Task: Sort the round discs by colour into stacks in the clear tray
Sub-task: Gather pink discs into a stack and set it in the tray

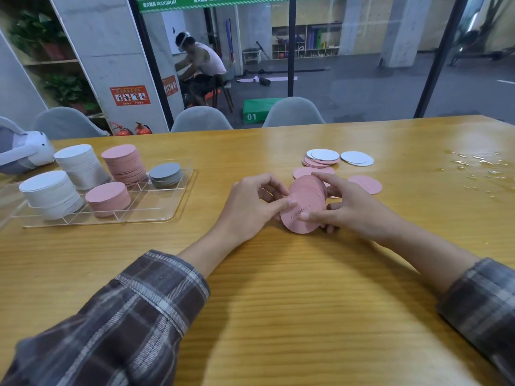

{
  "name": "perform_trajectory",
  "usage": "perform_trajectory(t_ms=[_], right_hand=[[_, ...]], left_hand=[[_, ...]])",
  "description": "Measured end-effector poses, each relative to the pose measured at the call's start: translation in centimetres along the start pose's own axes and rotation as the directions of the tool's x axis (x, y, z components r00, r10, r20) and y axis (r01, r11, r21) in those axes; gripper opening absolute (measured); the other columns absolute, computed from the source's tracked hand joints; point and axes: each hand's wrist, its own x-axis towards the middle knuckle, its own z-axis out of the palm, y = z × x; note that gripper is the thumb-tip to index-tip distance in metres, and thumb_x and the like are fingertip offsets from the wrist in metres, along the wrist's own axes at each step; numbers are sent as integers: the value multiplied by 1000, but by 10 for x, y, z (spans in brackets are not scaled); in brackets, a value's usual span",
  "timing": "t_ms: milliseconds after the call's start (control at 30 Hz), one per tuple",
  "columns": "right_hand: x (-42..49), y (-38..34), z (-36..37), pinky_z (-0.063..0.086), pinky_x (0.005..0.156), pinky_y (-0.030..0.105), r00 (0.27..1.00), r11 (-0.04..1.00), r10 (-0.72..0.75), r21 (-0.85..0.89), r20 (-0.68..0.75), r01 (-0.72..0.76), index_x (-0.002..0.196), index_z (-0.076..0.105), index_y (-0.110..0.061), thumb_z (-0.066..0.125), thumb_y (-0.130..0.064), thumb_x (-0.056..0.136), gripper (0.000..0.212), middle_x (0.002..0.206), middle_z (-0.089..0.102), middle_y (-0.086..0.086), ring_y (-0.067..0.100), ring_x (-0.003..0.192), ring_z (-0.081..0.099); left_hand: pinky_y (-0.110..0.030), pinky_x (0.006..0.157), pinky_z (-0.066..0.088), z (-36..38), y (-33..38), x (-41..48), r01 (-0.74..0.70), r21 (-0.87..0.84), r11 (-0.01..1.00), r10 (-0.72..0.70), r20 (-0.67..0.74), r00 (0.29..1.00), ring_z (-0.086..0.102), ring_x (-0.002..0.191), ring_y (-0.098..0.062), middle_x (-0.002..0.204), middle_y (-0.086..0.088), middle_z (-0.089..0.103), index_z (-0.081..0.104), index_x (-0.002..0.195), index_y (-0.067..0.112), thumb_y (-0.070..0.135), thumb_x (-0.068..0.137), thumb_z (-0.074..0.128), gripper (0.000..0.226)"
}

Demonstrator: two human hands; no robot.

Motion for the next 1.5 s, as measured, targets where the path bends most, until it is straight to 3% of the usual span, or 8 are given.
perform_trajectory(t_ms=[367,467,600,833,1033,1200,1300,1500], right_hand=[[3,7,1,60,70,50,998,998,-61,-33,-20,60,148,41,-35,83,-35,82,79,122,63,2,26,59,69],[4,9,2,60,70,42,992,992,-116,-47,-46,114,146,43,-41,83,-51,77,80,123,62,3,33,73,71],[5,11,3,57,78,35,968,954,-241,-198,-72,223,154,36,-36,76,-56,77,89,121,66,-8,18,86,68],[9,16,5,41,71,19,951,921,-290,-298,-102,249,157,32,-29,78,-39,86,85,107,61,-16,2,78,56],[5,15,6,41,72,8,969,929,-244,-295,-42,222,149,44,-24,73,-35,92,65,114,60,-21,-7,93,56],[4,19,7,35,97,24,983,895,-177,-408,44,179,161,20,-21,62,-43,98,79,140,51,-11,14,128,39],[3,18,6,25,116,33,990,887,-122,-440,77,143,164,0,-19,55,-44,101,87,159,32,-5,13,145,20],[5,18,10,14,114,20,991,904,-65,-414,118,109,159,-19,-21,52,-40,103,92,171,6,-3,10,155,9]], left_hand=[[-24,70,57,3,-1,-1,-4,98,995,8,-46,999,70,76,-9,87,7,73,73,93,22,30,80,90,23],[-22,82,54,2,-3,0,-13,158,987,16,-18,1000,64,103,-4,117,13,65,64,127,29,33,82,86,51],[-27,100,54,-1,-5,-1,-18,104,994,0,170,985,58,126,-2,141,8,59,38,159,29,26,89,81,83],[-22,89,58,7,-2,-3,44,-19,999,-42,96,994,72,103,-8,131,-7,65,51,146,26,13,87,83,68],[-25,97,57,9,0,-9,49,82,995,-56,89,994,66,116,-5,125,11,69,59,138,25,19,90,78,52],[-25,112,44,10,4,-13,36,218,975,-68,145,987,58,129,-8,139,10,62,30,163,18,26,95,70,79],[-9,96,36,13,6,-14,57,294,954,-117,190,975,53,128,-13,135,1,63,14,166,17,24,102,59,79],[-13,110,23,22,7,-14,68,305,950,-146,241,960,29,152,-14,170,1,25,-7,165,16,26,111,40,73]])
